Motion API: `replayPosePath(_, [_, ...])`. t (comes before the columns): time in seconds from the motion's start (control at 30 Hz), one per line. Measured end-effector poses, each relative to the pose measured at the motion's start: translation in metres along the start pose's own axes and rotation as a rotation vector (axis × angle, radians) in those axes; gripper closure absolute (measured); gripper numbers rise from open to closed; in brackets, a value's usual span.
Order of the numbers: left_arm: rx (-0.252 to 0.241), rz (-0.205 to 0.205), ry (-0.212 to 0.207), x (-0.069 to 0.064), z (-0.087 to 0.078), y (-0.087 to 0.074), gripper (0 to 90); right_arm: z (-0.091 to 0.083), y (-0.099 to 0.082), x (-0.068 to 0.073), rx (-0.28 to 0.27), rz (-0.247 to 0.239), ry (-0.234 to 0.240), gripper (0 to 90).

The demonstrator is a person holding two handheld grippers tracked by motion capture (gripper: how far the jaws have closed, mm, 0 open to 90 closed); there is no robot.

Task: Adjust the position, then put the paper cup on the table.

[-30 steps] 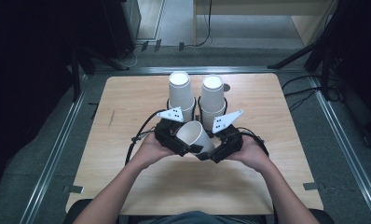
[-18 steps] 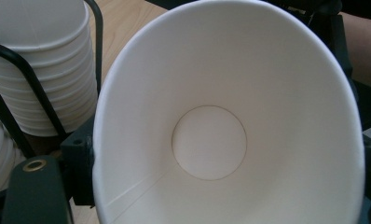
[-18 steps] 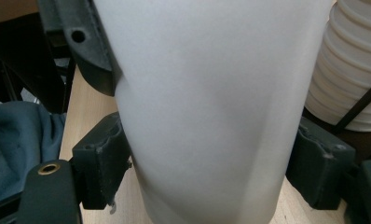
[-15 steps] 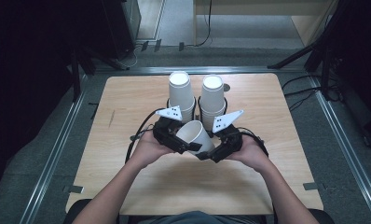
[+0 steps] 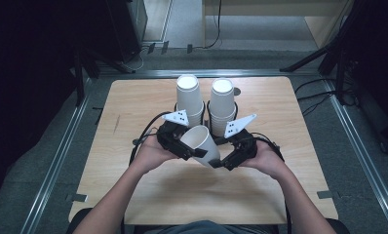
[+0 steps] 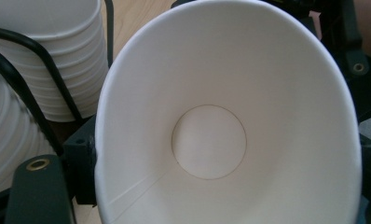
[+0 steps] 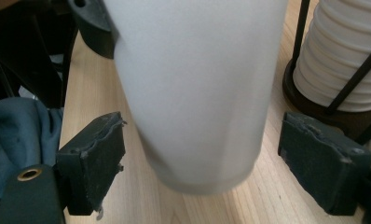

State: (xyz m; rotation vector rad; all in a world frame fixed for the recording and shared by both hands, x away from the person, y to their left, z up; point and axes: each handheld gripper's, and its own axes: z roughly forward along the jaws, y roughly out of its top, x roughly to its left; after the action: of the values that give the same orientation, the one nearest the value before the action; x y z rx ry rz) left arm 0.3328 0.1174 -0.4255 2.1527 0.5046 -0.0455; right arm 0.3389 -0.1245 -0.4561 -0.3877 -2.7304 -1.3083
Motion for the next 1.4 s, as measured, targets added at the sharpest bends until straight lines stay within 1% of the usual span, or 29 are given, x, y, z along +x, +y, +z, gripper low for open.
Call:
replayPosePath(0.03, [0.008, 0.001, -0.001, 0.0, 0.0, 0.0, 15.6, 0.0, 0.0, 0.0, 0.0, 0.0, 0.0, 14.8])
replayPosePath(0.17, [0.035, 0.024, 0.021, -0.001, 0.001, 0.0, 15.5, -0.001, -0.001, 0.001, 0.015, -0.007, -0.001, 14.8])
replayPosePath(0.33, [0.091, 0.052, 0.043, -0.001, 0.003, -0.001, 15.5, -0.005, -0.003, 0.002, 0.026, -0.023, -0.009, 14.8])
replayPosePath(0.43, [0.125, 0.058, 0.049, 0.0, 0.004, -0.003, 15.5, -0.006, -0.005, 0.002, 0.036, -0.026, -0.014, 14.9])
replayPosePath(0.53, [0.154, 0.07, 0.058, 0.001, 0.006, -0.004, 15.4, -0.008, -0.007, 0.002, 0.047, -0.026, -0.029, 14.9])
replayPosePath(0.6, [0.177, 0.067, 0.056, 0.002, 0.007, -0.006, 15.4, -0.008, -0.009, 0.001, 0.047, -0.022, -0.044, 14.9])
replayPosePath(0.7, [0.21, 0.078, 0.078, 0.005, 0.008, -0.009, 15.2, -0.01, -0.013, 0.0, 0.039, -0.012, -0.07, 14.9])
replayPosePath(0.73, [0.212, 0.082, 0.087, 0.006, 0.008, -0.01, 15.2, -0.01, -0.014, -0.001, 0.035, -0.004, -0.079, 14.9])
replayPosePath(0.8, [0.221, 0.077, 0.089, 0.008, 0.008, -0.012, 15.1, -0.012, -0.016, -0.003, 0.035, 0.005, -0.092, 14.9])
replayPosePath(0.97, [0.233, 0.07, 0.08, 0.013, 0.006, -0.015, 14.9, -0.015, -0.019, -0.01, 0.02, 0.032, -0.09, 14.9])
replayPosePath(1.07, [0.24, 0.07, 0.087, 0.015, 0.004, -0.018, 14.7, -0.014, -0.022, -0.011, 0.048, 0.045, -0.087, 15.1])
replayPosePath(1.13, [0.238, 0.063, 0.09, 0.016, 0.002, -0.02, 14.6, -0.013, -0.024, -0.012, 0.07, 0.043, -0.085, 15.1])
replayPosePath(1.2, [0.24, 0.063, 0.096, 0.018, -0.001, -0.022, 14.5, -0.012, -0.026, -0.012, 0.085, 0.041, -0.093, 15.3])
replayPosePath(1.3, [0.237, 0.05, 0.102, 0.02, -0.005, -0.025, 14.5, -0.011, -0.027, -0.014, 0.087, 0.042, -0.094, 15.3])
replayPosePath(1.4, [0.228, 0.043, 0.102, 0.022, -0.01, -0.029, 14.4, -0.011, -0.027, -0.015, 0.072, 0.05, -0.078, 15.3])
